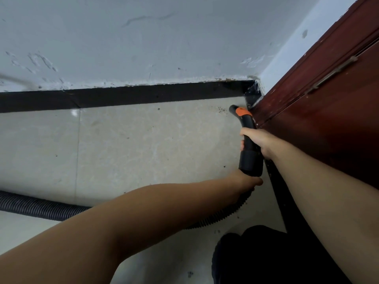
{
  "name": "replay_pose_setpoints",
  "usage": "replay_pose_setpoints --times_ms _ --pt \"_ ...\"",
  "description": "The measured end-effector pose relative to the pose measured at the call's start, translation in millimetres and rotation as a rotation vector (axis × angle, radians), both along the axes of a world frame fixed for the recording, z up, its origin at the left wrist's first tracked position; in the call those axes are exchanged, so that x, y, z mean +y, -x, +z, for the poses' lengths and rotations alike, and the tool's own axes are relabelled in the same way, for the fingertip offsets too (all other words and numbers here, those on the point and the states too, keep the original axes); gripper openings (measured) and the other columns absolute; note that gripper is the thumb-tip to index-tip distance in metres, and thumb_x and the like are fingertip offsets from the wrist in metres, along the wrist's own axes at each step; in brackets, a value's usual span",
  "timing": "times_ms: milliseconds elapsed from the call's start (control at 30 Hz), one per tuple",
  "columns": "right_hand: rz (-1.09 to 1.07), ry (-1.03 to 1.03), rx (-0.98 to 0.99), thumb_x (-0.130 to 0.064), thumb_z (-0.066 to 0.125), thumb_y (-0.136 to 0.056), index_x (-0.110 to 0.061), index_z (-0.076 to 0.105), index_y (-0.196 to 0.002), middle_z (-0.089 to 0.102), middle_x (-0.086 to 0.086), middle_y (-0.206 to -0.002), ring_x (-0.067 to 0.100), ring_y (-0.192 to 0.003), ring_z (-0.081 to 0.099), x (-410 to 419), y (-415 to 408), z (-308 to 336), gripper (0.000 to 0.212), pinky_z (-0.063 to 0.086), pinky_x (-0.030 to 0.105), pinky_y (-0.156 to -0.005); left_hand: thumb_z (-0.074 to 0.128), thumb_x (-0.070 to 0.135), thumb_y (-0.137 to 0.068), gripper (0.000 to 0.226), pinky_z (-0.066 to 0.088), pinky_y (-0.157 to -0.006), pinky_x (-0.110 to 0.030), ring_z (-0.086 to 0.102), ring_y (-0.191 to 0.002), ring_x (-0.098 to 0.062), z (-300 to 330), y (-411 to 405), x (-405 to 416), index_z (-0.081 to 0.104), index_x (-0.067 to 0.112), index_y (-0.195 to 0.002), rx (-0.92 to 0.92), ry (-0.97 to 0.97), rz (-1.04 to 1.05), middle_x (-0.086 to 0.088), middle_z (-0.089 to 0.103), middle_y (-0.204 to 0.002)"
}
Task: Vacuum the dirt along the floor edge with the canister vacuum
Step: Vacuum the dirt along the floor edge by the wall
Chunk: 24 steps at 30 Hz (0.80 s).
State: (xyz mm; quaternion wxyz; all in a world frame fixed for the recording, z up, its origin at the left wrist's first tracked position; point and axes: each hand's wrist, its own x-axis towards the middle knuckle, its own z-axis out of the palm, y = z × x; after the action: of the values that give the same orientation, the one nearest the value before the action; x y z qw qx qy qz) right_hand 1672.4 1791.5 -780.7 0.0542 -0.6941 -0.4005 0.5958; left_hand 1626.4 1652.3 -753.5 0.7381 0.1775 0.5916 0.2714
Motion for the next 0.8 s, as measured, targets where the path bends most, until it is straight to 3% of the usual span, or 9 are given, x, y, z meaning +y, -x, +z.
replay_pose_setpoints --times_ms 100,333,567,667,800 --pt "0.073 0.014 0.011 -0.013 0.058 -0.087 -0.009 0.051 -0.082 0.056 0.004 -0.045 0.017 -0.036 0.053 -8.7 5.6 3.0 0.010 0.050 0.025 -0.046 0.058 0.008 -0.091 0.025 0.038 -0.052 -0.022 0.041 -0.058 -0.013 -2.1 -5.9 -7.6 0.041 0.018 -0.076 -0.002 0.001 0.047 -0.004 0.044 -0.072" --pt "0.039 0.021 -0.012 -0.013 0.057 -0.088 -0.008 0.050 -0.082 0.055 0.005 -0.044 0.017 -0.034 0.053 -8.2 -4.2 6.9 0.010 0.049 0.023 -0.041 0.059 0.008 -0.090 0.024 0.038 -0.051 -0.022 0.042 -0.057 -0.015 4.1 -7.9 -7.3 0.043 0.017 -0.075 -0.037 0.021 0.051 -0.004 0.046 -0.071" --pt "0.163 0.016 0.004 -0.014 0.059 -0.086 -0.008 0.052 -0.085 0.058 0.006 -0.048 0.020 -0.044 0.054 -10.1 31.5 8.8 0.010 0.051 0.032 -0.056 0.059 0.007 -0.088 0.023 0.042 -0.065 -0.028 0.042 -0.060 -0.015 -0.1 6.6 -9.7 0.044 0.018 -0.076 -0.002 0.039 0.176 -0.005 0.046 -0.073" --pt "0.204 0.000 0.032 -0.014 0.059 -0.087 -0.007 0.050 -0.088 0.058 0.006 -0.046 0.020 -0.043 0.054 -12.7 53.4 6.3 0.011 0.051 0.034 -0.061 0.061 0.007 -0.087 0.022 0.042 -0.058 -0.025 0.044 -0.060 -0.014 -8.0 21.8 -10.4 0.044 0.017 -0.077 0.028 0.052 0.243 -0.004 0.048 -0.073" --pt "0.131 0.026 0.017 -0.014 0.058 -0.087 -0.007 0.051 -0.085 0.057 0.007 -0.046 0.019 -0.040 0.054 -6.5 38.0 5.1 0.010 0.052 0.032 -0.058 0.062 0.009 -0.087 0.021 0.041 -0.052 -0.022 0.045 -0.057 -0.015 -9.9 16.9 -5.0 0.046 0.016 -0.076 0.006 0.042 0.171 -0.005 0.049 -0.071"
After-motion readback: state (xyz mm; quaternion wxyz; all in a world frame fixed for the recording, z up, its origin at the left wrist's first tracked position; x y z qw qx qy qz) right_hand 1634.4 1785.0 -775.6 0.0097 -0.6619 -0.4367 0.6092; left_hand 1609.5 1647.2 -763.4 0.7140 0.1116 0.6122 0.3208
